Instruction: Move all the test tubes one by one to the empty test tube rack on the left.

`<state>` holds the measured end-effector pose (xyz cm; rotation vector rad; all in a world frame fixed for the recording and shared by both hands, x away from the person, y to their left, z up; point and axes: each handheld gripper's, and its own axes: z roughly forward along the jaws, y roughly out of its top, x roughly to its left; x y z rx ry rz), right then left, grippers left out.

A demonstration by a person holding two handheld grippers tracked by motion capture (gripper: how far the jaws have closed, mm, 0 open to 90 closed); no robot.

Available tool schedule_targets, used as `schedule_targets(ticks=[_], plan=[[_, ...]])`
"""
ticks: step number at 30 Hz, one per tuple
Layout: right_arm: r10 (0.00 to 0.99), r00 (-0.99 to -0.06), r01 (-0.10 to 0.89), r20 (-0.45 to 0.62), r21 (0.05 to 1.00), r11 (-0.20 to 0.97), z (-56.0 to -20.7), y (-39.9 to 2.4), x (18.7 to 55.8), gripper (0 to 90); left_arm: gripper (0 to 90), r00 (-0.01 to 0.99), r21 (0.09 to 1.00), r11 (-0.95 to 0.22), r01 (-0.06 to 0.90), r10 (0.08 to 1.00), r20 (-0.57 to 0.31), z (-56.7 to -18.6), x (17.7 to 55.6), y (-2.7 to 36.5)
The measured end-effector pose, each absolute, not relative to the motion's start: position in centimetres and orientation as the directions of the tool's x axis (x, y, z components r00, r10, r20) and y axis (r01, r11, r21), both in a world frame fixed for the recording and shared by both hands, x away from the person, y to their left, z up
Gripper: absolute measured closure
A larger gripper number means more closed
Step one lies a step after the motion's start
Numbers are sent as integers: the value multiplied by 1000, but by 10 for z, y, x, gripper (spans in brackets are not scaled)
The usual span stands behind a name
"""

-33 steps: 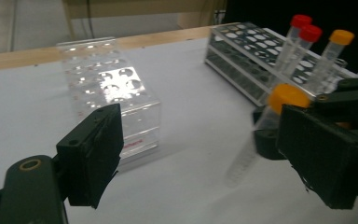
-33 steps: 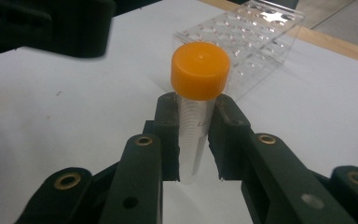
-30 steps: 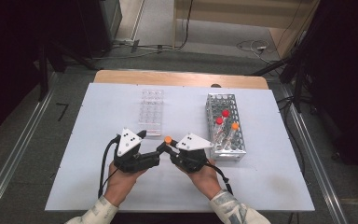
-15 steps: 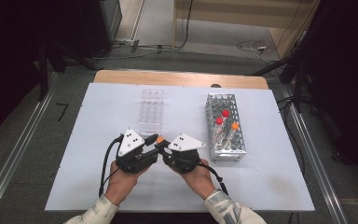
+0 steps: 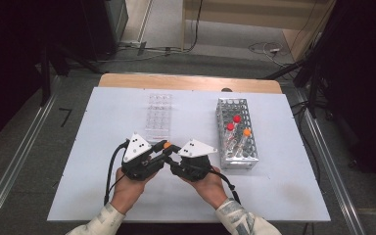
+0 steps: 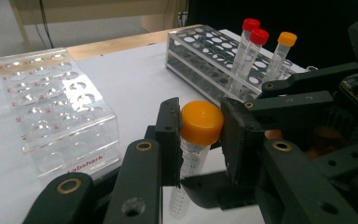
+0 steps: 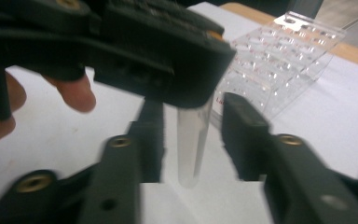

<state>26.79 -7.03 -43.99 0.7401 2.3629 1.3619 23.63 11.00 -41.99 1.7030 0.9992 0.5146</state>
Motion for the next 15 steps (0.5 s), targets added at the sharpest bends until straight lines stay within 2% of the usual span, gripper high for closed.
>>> schedule_targets(ticks=[3, 6, 12, 15], plan=[[581, -813, 284, -20, 859, 426, -440, -76, 267, 447, 699, 553, 922, -103, 374, 823, -133, -419, 238, 112], [591, -807, 302, -11, 851, 429, -441, -85, 264, 329, 699, 547, 919, -84, 385, 823, -154, -419, 241, 114], [605, -796, 321, -2, 847, 425, -440, -108, 255, 262, 699, 538, 918, -77, 388, 828, -158, -418, 244, 115], [610, -792, 333, 14, 848, 413, -440, -116, 253, 257, 699, 538, 918, -81, 388, 829, -154, -418, 245, 114]])
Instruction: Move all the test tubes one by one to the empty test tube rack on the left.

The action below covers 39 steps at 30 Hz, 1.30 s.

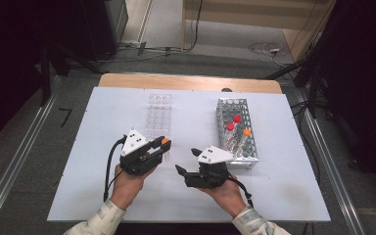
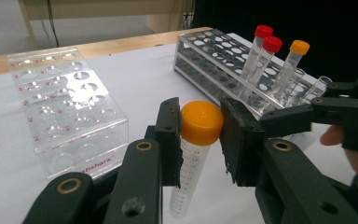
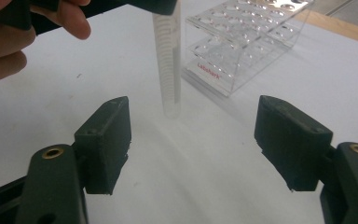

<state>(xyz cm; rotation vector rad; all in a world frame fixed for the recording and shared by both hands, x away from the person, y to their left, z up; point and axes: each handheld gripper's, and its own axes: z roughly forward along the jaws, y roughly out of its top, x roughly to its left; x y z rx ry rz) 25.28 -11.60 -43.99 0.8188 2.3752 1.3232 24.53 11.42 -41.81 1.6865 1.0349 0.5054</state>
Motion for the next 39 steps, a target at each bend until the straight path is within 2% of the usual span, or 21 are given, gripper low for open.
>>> schedule_targets(ticks=[12, 24, 39], plan=[[636, -772, 356, 28, 847, 395, -442, -163, 230, 256, 699, 529, 919, -73, 387, 834, -157, -407, 254, 114], [681, -731, 391, 43, 844, 367, -445, -205, 213, 268, 699, 493, 925, -65, 375, 858, -140, -387, 282, 118], [706, -706, 393, 55, 860, 326, -441, -216, 213, 270, 698, 422, 934, -42, 356, 899, -120, -371, 334, 119]])
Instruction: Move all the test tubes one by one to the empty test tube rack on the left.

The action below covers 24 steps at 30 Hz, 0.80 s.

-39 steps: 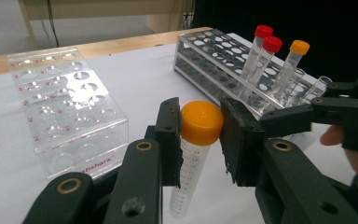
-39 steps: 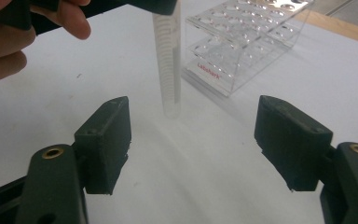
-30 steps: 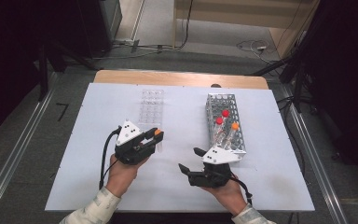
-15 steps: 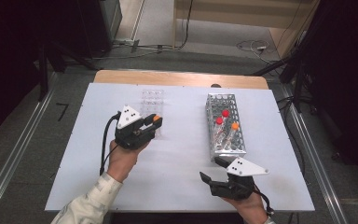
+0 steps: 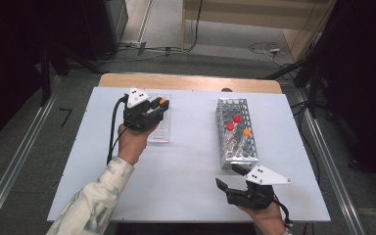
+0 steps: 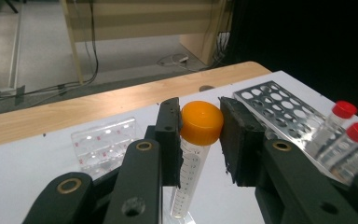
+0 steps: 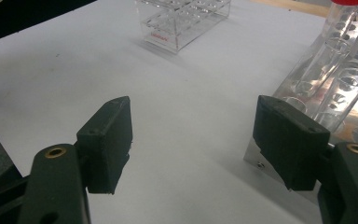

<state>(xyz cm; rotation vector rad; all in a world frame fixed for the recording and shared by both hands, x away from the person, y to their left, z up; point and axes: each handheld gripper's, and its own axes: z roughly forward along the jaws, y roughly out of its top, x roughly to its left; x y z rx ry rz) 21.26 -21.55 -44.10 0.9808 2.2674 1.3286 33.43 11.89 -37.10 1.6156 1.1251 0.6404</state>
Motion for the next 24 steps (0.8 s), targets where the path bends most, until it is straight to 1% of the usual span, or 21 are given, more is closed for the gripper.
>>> schedule_targets(ticks=[4, 11, 24], plan=[[709, -703, 392, 56, 863, 320, -441, -218, 213, 270, 699, 411, 936, -32, 350, 904, -122, -370, 341, 119], [712, -700, 388, 54, 866, 316, -440, -218, 212, 270, 699, 402, 933, -53, 355, 910, -102, -377, 348, 115], [714, -698, 384, 51, 869, 313, -439, -220, 211, 272, 699, 384, 929, -58, 366, 918, -94, -389, 351, 113]])
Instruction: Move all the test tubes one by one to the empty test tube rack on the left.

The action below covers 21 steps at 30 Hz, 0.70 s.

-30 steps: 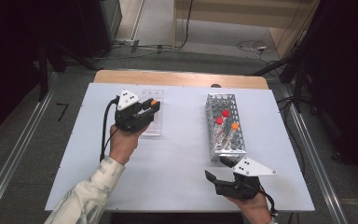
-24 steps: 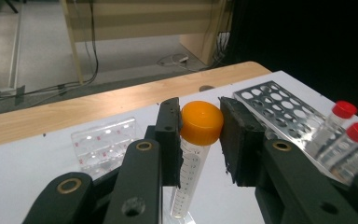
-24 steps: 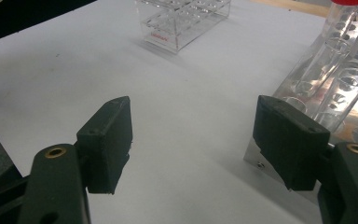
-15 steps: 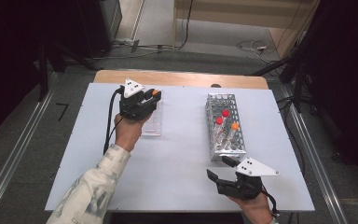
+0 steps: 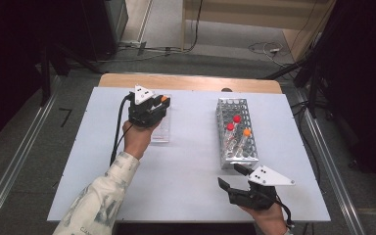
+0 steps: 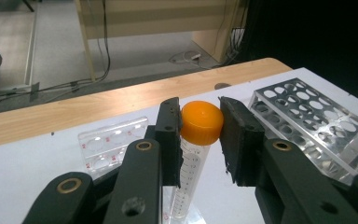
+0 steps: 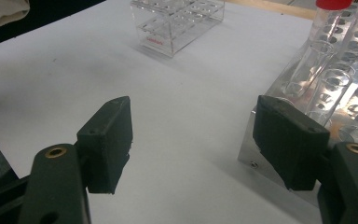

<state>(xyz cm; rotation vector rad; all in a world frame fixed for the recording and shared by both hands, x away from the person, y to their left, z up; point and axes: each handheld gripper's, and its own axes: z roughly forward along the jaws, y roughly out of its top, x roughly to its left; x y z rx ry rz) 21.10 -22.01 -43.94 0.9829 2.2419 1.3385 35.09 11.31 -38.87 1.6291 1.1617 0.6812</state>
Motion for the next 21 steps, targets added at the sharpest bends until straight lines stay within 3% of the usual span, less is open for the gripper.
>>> schedule_targets(ticks=[21], plan=[[719, -694, 389, 52, 866, 313, -441, -219, 212, 276, 695, 362, 896, -82, 437, 928, -92, -431, 355, 110]])
